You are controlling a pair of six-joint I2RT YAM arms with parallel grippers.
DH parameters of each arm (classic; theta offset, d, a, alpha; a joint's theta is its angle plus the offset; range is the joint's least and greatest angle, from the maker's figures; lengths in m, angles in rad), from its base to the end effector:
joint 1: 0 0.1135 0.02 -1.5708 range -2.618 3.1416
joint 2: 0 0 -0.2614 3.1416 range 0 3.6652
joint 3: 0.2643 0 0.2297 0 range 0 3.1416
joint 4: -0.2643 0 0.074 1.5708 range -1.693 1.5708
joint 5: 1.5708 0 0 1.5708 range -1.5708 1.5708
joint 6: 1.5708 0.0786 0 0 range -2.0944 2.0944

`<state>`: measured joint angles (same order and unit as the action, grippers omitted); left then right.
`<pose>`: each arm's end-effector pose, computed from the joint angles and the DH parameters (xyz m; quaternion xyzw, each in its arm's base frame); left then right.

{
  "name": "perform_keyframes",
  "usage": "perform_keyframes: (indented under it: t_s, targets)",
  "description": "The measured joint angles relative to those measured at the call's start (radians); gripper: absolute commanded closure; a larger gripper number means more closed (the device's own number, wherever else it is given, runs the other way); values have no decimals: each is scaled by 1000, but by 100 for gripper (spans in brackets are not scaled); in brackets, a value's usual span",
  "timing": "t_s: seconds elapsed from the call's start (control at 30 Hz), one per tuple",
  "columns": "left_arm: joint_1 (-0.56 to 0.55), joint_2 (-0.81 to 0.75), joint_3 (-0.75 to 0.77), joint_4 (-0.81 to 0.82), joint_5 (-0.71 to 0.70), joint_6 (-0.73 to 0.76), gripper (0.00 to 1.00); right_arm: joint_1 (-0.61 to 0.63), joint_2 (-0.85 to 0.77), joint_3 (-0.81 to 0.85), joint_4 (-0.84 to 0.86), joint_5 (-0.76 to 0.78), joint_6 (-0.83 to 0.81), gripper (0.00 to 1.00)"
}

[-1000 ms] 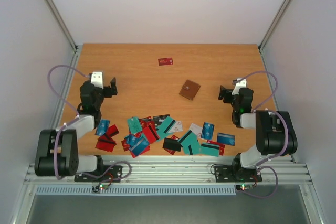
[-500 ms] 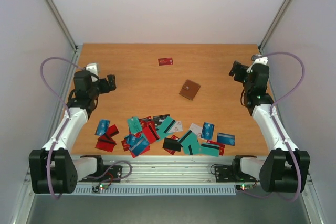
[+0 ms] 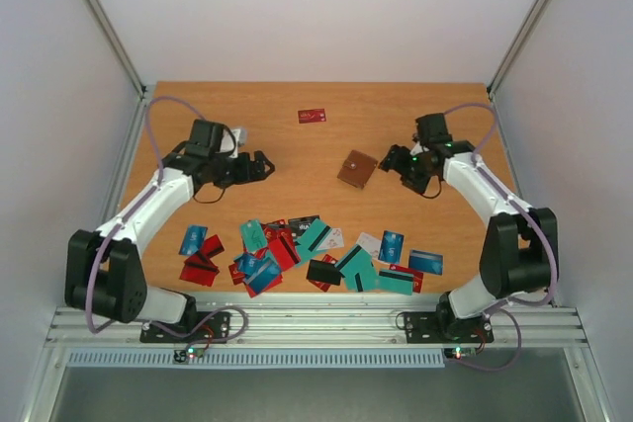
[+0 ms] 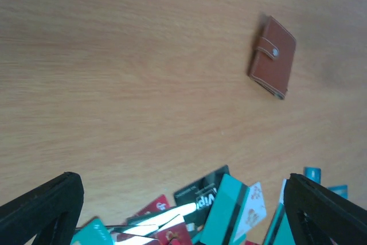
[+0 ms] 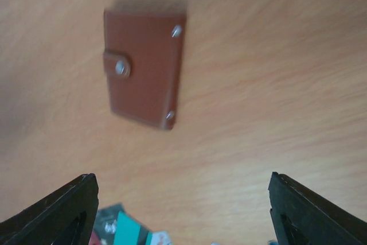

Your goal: Put the credit cards into the card holder

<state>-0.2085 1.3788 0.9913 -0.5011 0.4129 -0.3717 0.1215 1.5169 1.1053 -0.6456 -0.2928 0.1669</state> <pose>0.2773 -0.0909 0.2286 -0.0068 0.9249 -0.2788 0.2585 0.3015 0.0597 0.2108 -0.0153 0.9575 0.1757 0.2284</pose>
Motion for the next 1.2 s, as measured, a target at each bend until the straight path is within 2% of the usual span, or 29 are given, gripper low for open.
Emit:
perform_keyframes:
  t_s: [0.13,0.23,0.5,0.83,0.93,1.2]
  targets:
    - [-54,67,77,-43,8,-39,7,87,83,44,-27,-37,54,21]
    - [-76,105,119,-63,9,-52,8,116,145,69,-45,-48,79,30]
    - [-112,165,140,-73,32,-82,10,121,268,130,-61,-63,98,48]
    - [-119,199,142,-72,49,-89,11,121,380,191,-42,-111,89,64]
    - [-119,215,146,-72,52,-89,11,121,407,203,-36,-121,87,67]
    - [-121,233,180,-71,54,-89,12,121,472,206,-9,-143,75,68]
